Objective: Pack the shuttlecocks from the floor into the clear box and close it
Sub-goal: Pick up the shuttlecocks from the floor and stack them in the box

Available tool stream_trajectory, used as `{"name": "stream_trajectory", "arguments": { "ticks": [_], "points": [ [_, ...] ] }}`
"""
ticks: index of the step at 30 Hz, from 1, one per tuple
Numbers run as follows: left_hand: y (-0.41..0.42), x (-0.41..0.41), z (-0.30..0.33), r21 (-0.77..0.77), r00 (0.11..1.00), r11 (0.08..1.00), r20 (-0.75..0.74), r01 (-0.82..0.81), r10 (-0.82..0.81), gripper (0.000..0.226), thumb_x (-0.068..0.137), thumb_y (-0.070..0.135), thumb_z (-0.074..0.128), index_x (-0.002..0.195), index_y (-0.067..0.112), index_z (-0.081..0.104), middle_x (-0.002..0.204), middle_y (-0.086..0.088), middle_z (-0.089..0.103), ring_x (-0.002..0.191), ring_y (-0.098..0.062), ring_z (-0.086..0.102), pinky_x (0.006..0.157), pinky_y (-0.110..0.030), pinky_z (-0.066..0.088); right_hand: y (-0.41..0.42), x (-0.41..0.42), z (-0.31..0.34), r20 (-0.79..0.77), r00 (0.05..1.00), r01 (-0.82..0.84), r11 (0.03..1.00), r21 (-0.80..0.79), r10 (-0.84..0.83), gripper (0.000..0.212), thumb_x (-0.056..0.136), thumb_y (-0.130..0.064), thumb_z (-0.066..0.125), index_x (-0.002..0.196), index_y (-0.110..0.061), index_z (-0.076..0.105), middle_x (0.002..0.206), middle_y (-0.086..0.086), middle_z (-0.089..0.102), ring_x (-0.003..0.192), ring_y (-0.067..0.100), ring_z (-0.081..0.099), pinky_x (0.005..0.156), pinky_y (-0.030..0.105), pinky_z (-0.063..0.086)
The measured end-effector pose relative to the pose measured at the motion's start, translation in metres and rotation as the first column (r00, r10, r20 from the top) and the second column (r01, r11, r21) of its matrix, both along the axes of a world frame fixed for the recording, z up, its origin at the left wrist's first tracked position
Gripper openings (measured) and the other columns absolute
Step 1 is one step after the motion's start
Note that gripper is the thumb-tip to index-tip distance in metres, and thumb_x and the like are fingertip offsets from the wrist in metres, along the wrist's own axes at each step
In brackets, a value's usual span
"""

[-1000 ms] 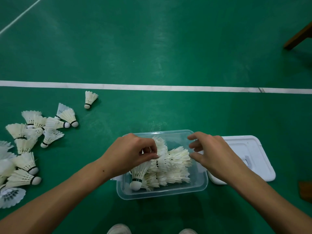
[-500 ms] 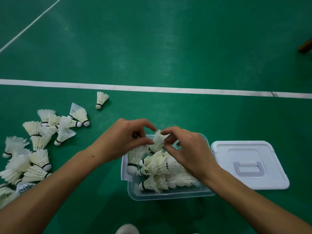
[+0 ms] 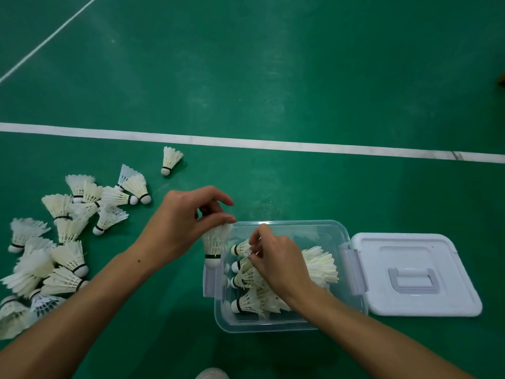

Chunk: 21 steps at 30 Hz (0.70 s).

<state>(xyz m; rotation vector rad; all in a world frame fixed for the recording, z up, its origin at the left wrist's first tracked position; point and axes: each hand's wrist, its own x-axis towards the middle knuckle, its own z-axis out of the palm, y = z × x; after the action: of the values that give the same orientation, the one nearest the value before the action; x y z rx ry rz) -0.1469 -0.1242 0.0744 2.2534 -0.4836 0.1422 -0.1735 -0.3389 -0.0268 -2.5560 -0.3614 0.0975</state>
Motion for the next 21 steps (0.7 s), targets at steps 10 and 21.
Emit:
{"name": "stream_trajectory", "arguments": {
  "ticks": [10, 21],
  "points": [
    [-0.003, 0.003, -0.015, -0.048, 0.995, 0.999, -0.100, 0.007, -0.011, 0.038, 0.079, 0.036, 0.083, 0.110, 0.019, 0.068, 0.073, 0.012, 0.075, 0.065, -0.006, 0.066, 0.064, -0.010, 0.042, -0.005, 0.007, 0.002, -0.139, 0.990, -0.027, 0.996, 0.090, 0.039, 0.029, 0.090, -0.032, 0.081, 0.099, -0.027, 0.054, 0.099, -0.010, 0.073, 0.090, 0.008, 0.069, 0.079, 0.031, 0.058],
    [-0.041, 0.009, -0.004, -0.129, 0.969, 0.975, -0.147, 0.179, -0.197, 0.040, 0.083, 0.025, 0.084, 0.115, 0.013, 0.064, 0.075, 0.006, 0.076, 0.068, -0.013, 0.070, 0.068, -0.019, 0.051, -0.041, -0.011, 0.085, -0.176, 0.982, 0.043, 0.833, 0.552, 0.066, 0.045, 0.081, -0.021, 0.090, 0.118, -0.023, 0.065, 0.114, -0.017, 0.073, 0.112, 0.003, 0.070, 0.090, 0.032, 0.061]
  ]
}}
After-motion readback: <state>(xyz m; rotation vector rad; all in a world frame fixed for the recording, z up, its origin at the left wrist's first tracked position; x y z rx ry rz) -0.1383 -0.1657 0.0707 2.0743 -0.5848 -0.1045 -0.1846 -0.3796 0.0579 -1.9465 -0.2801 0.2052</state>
